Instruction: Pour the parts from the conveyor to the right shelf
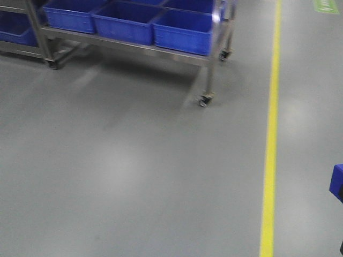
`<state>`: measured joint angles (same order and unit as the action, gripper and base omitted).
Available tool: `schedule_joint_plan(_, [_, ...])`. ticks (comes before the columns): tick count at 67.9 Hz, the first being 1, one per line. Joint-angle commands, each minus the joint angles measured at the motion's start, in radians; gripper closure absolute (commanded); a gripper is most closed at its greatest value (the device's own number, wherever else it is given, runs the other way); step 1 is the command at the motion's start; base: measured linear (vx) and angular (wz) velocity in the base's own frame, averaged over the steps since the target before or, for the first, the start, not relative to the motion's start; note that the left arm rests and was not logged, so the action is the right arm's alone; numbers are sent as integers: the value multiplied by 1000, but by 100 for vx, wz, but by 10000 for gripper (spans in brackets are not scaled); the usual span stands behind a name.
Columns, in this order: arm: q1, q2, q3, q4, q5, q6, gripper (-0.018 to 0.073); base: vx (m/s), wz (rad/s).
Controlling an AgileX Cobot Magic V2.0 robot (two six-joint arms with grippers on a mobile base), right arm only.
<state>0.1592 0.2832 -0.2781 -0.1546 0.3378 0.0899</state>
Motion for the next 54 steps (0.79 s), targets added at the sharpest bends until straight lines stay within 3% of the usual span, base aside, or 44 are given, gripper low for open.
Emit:
schedule_joint_plan(1, [0, 9, -30, -13, -82, -1, 565, 78, 54])
schedule_joint_plan(54, [0, 9, -30, -13, -82, -1, 565, 75, 49])
